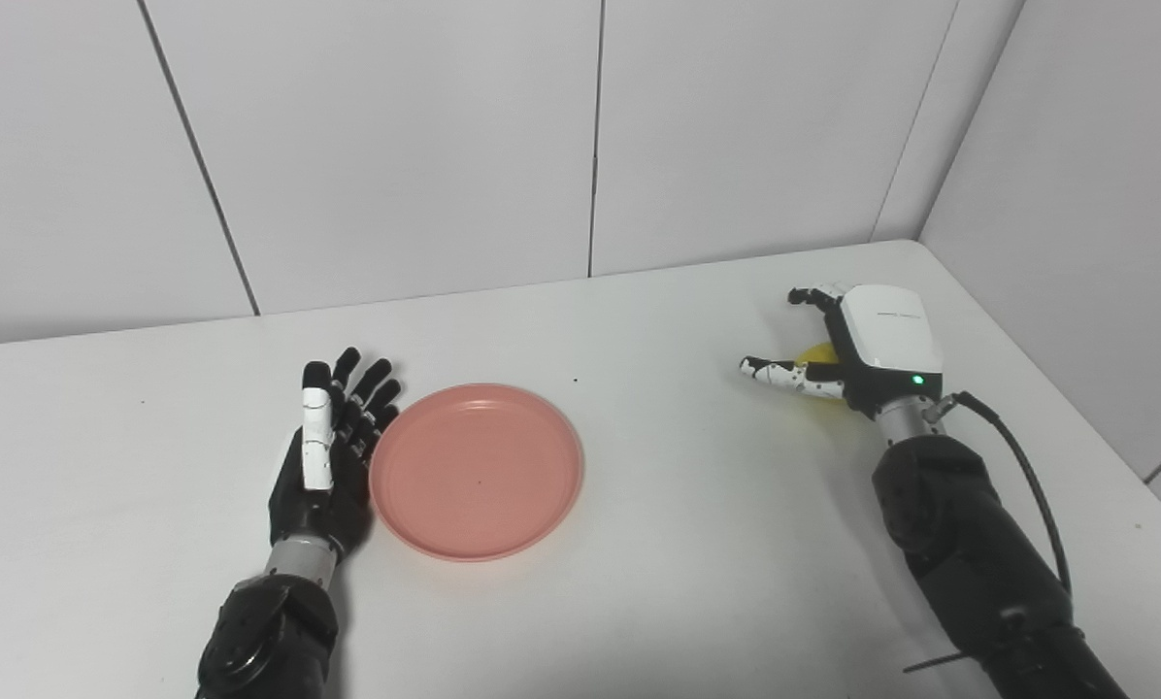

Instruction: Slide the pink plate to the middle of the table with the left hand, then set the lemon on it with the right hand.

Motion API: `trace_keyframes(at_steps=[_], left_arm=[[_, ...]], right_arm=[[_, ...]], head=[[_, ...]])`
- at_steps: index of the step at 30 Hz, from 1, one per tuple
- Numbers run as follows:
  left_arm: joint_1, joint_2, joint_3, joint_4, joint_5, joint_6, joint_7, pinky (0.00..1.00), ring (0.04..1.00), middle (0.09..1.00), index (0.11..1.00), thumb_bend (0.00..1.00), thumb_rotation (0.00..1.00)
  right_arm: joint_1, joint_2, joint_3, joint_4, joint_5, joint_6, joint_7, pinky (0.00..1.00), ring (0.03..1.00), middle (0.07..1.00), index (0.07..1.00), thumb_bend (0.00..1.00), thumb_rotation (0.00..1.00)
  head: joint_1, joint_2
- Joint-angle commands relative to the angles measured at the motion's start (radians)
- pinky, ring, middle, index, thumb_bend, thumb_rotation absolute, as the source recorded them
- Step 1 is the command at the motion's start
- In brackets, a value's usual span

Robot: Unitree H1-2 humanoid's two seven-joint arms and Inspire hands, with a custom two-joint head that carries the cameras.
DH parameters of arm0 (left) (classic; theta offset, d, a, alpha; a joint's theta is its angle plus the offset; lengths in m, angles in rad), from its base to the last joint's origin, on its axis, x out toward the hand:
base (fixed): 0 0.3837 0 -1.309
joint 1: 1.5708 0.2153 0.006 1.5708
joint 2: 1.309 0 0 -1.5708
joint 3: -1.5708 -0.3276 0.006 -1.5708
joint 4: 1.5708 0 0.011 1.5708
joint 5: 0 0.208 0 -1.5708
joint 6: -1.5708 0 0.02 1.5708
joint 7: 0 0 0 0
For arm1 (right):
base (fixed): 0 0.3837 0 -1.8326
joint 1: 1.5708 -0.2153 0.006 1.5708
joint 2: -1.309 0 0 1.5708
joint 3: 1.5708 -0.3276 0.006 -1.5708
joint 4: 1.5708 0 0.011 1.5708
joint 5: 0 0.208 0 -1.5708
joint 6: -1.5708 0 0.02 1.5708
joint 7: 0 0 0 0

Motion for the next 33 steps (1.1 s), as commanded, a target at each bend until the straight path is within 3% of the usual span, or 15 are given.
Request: trace_keyframes(at_steps=[1, 17, 19, 22, 25, 29, 33], left_arm=[[0.026, 0.006, -0.004, 0.024, 0.003, 0.064, 0.006, 0.99, 0.94, 0.926, 0.969, 0.88, 0.87], [0.028, 0.008, -0.004, -0.008, 0.003, 0.103, 0.015, 0.97, 0.934, 0.926, 0.973, 0.86, 0.88], [0.028, 0.008, -0.002, -0.009, -0.001, 0.108, 0.013, 0.97, 0.935, 0.926, 0.976, 0.86, 0.88], [0.027, 0.011, -0.004, -0.01, 0.006, 0.111, 0.014, 0.97, 0.931, 0.922, 0.973, 0.86, 0.88], [0.027, 0.01, -0.001, -0.012, 0.002, 0.115, 0.014, 0.96, 0.93, 0.921, 0.971, 0.87, 0.87], [0.031, 0.01, -0.001, -0.02, 0.001, 0.119, 0.013, 0.97, 0.933, 0.925, 0.973, 0.87, 0.87], [0.032, 0.008, 0.001, -0.023, 0.0, 0.127, 0.018, 0.96, 0.929, 0.923, 0.968, 0.89, 0.86]], right_arm=[[-0.042, -0.036, -0.006, -0.013, 0.004, 0.029, -0.009, 0.75, 0.727, 0.723, 0.691, 0.78, 0.76], [-0.052, -0.063, 0.026, 0.038, 0.013, 0.076, 0.029, 0.84, 0.719, 0.702, 0.68, 0.79, 0.79], [-0.053, -0.064, 0.028, 0.043, 0.018, 0.081, 0.035, 0.81, 0.717, 0.707, 0.678, 0.8, 0.79], [-0.055, -0.061, 0.028, 0.046, 0.042, 0.085, 0.051, 0.61, 0.677, 0.706, 0.676, 0.8, 0.77], [-0.053, -0.056, 0.024, 0.041, 0.067, 0.087, 0.065, 0.53, 0.635, 0.685, 0.675, 0.8, 0.74], [-0.047, -0.05, 0.022, 0.055, 0.091, 0.076, 0.05, 0.48, 0.586, 0.665, 0.667, 0.8, 0.69], [-0.044, -0.048, 0.026, 0.069, 0.11, 0.069, 0.039, 0.49, 0.588, 0.655, 0.654, 0.79, 0.63]], head=[[0.001, 0.0], [0.001, 0.018], [0.003, 0.019], [0.004, 0.022], [0.004, 0.023], [0.005, 0.029], [0.005, 0.031]])
